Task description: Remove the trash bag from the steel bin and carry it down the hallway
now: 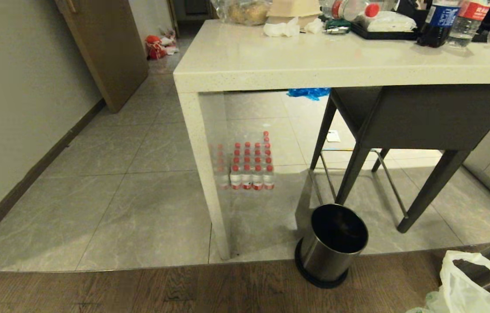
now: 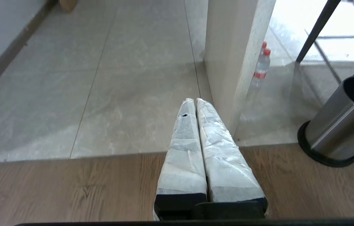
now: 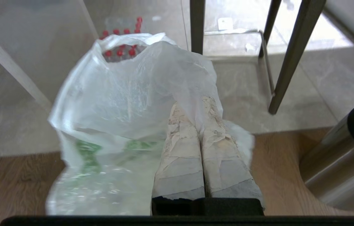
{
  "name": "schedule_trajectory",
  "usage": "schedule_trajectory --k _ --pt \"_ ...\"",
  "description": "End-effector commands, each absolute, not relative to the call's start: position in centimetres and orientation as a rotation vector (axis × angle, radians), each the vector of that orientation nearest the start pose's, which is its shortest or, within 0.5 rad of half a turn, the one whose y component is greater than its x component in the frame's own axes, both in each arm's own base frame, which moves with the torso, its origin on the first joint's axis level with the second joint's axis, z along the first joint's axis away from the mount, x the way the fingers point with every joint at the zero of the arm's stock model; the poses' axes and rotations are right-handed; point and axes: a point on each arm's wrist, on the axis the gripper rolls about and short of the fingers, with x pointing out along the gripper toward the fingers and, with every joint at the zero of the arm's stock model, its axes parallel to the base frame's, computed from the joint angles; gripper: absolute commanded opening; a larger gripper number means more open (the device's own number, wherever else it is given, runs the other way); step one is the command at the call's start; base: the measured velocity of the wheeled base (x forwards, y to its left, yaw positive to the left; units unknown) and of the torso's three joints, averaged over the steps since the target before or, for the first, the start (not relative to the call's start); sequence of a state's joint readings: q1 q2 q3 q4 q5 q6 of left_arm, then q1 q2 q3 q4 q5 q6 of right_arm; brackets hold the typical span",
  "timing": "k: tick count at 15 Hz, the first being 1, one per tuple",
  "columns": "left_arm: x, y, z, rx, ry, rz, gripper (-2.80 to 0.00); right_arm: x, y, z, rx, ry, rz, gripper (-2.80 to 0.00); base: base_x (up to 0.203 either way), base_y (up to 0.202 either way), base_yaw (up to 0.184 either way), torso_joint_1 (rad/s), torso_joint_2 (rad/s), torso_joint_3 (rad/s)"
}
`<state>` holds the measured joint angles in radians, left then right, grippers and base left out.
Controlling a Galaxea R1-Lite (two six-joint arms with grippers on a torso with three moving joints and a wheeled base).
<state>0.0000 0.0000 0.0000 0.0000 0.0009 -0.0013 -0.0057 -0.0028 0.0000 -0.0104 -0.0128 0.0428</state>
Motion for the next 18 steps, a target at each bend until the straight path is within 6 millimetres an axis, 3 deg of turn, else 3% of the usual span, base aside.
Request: schedule_trajectory --k 1,8,18 --pt "-2.27 0.00 7.51 -0.002 0.001 0.002 -2.80 -2.28 -0.01 7.66 0.043 -0.011 -0.018 -2.80 0.000 0.000 0.000 0.000 0.00 0.203" --pt "-2.28 0.00 7.55 -0.002 0.000 0.002 -2.80 -2.28 -0.02 7.66 0.043 -0.011 -0.020 -2.80 0.000 0.000 0.000 0.002 0.00 0.194" --pt "-2.27 0.01 7.46 0.000 0.006 0.003 -2.80 -2.28 -0.02 7.66 0.043 -0.011 -0.020 -2.80 0.001 0.005 -0.001 0.000 0.00 0.013"
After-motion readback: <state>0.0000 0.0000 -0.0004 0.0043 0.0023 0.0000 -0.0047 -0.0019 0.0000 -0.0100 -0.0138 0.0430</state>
